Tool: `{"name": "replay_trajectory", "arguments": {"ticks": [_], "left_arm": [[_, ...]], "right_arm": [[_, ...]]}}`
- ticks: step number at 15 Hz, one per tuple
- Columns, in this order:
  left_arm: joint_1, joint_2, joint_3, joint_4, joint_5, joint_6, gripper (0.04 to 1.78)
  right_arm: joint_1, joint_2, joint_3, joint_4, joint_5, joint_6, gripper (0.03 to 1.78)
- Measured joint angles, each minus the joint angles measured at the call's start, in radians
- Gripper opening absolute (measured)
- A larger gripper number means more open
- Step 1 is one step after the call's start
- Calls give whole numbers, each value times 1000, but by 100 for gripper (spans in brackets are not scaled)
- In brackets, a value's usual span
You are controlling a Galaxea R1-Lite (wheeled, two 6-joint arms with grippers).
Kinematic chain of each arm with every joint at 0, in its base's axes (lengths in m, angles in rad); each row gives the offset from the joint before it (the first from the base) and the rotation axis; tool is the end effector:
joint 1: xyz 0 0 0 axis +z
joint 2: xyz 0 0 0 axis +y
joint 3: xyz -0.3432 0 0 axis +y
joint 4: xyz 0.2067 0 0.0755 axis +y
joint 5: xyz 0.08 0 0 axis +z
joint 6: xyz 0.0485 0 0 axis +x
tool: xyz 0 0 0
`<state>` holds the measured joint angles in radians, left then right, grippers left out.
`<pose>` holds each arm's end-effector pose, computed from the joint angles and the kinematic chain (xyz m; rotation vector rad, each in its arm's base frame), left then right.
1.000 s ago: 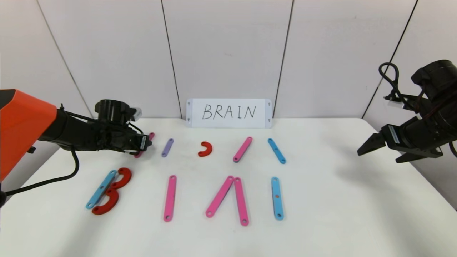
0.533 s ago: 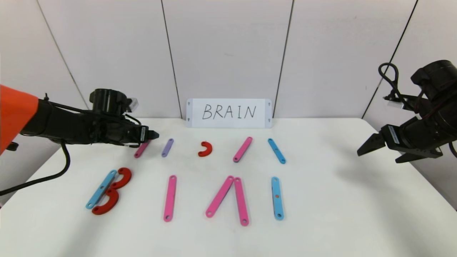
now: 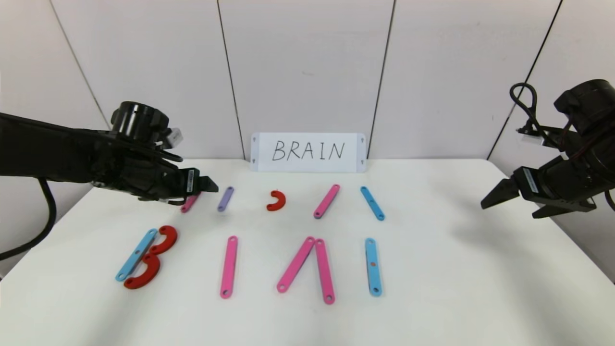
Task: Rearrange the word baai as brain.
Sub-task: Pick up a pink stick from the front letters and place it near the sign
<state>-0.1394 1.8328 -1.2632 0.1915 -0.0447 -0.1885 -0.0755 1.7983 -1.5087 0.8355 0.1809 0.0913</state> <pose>0.3925 -0.0573 0.1950 -0.1427 0.7750 -0.1028 0.3518 -0.0179 0.2325 0.2254 1.1211 0.0431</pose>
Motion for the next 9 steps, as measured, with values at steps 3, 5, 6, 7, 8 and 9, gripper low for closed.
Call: {"name": "replay_trajectory", "arguments": {"ticks": [3, 5, 6, 7, 8, 9], "left_arm": [[-53, -103, 97, 46, 0, -38, 174], [-94, -155, 163, 49, 1, -53, 174], [-113, -174, 197, 47, 2, -56, 174], [-133, -188, 225, 45, 3, -57, 174], [-157, -198, 253, 42, 3, -58, 174], [-180, -204, 280, 37, 4, -61, 174]], "right_arm": [[2, -9, 1, 0, 0, 0, 171], [1, -15, 1, 0, 0, 0, 171], [1, -19, 1, 0, 0, 0, 171], [2, -21, 1, 0, 0, 0, 171], [3, -23, 1, 0, 0, 0, 171], [2, -25, 2, 0, 0, 0, 171]]}}
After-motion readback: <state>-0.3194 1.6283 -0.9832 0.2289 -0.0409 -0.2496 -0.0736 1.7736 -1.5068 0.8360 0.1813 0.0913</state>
